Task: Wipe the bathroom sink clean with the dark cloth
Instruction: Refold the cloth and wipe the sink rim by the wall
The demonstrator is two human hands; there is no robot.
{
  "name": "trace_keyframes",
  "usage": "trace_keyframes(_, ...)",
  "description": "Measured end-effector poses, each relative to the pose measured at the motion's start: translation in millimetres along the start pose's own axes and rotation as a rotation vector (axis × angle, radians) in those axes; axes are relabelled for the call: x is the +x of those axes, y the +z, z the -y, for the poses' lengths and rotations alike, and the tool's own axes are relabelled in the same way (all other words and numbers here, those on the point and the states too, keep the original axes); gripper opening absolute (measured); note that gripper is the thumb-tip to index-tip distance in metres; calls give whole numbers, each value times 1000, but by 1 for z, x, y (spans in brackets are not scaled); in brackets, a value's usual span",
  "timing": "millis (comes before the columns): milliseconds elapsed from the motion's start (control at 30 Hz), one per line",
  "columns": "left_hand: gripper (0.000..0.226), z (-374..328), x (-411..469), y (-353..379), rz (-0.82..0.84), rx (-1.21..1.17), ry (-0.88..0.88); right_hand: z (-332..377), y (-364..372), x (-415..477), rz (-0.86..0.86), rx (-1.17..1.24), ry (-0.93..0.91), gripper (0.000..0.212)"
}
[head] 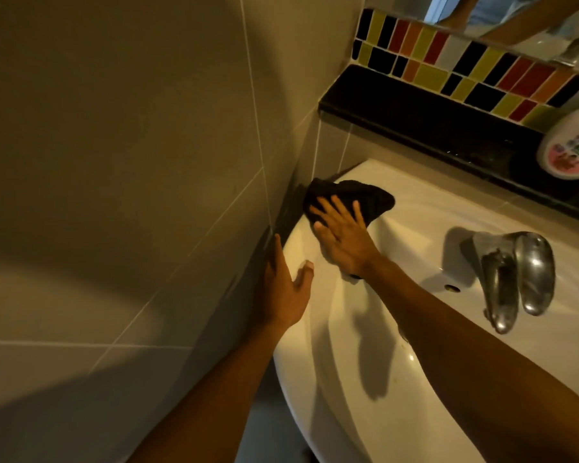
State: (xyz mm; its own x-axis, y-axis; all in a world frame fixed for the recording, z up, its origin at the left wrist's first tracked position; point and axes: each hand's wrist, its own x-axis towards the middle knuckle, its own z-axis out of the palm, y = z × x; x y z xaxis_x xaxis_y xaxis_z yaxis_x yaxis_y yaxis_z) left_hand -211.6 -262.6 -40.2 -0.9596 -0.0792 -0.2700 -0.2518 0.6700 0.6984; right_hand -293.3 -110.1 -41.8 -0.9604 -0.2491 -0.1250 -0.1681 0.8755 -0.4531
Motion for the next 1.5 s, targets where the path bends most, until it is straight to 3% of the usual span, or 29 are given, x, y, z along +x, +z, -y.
trace_keyframes(133, 73, -4, -5, -5, 62, -193, -64, -2, -15, 9, 74, -64, 16, 47)
trace_keyframes(233, 66, 2, -13, -8, 52, -525, -238, 27, -1, 5, 91, -49, 101, 49)
trace_keyframes(333, 84, 20, -28, -11, -11, -935, -515, 55, 25, -27, 133, -8, -38, 47)
trace_keyframes(467, 70, 20, -62, -24, 32, -1256, -667, 68, 40, -72, 164, 138, -49, 51)
trace_keyframes(733, 71, 46, -96, -41, 92, -1101, -582, 92, 55, -153, 262, 238, -54, 43)
trace_keyframes(800, 68, 45, -103, -49, 104, -1010, -547, 94, 60, -169, 291, 153, -73, 44)
trace_keyframes(900, 63, 47, -112, -55, 134, -744, -440, 98, 64, -189, 284, 50, -142, 64)
trace_keyframes(1000, 51, 48, -122, -58, 178, -530, -276, 109, 61, -210, 281, 56, -137, 44)
trace_keyframes(1067, 49, 48, -123, -58, 207, -498, -221, 113, 61, -219, 256, 259, -106, 41)
trace_keyframes(1100, 50, 48, -122, -58, 213, -466, -209, 113, 59, -220, 201, 471, -10, 36)
trace_keyframes(1133, 50, 48, -121, -56, 223, -420, -197, 112, 55, -218, 107, 671, 109, 30)
trace_keyframes(1200, 50, 46, -118, -54, 252, -356, -196, 104, 47, -210, -94, 821, 275, 25)
trace_keyframes(1300, 44, 44, -119, -51, 256, -308, -209, 96, 33, -195, -150, 563, 279, 38)
trace_keyframes(1400, 34, 42, -119, -55, 256, -258, -146, 93, 28, -179, 28, 301, 211, 52)
trace_keyframes(1500, 24, 42, -116, -63, 282, -234, -40, 94, 19, -170, 144, 142, 106, 49)
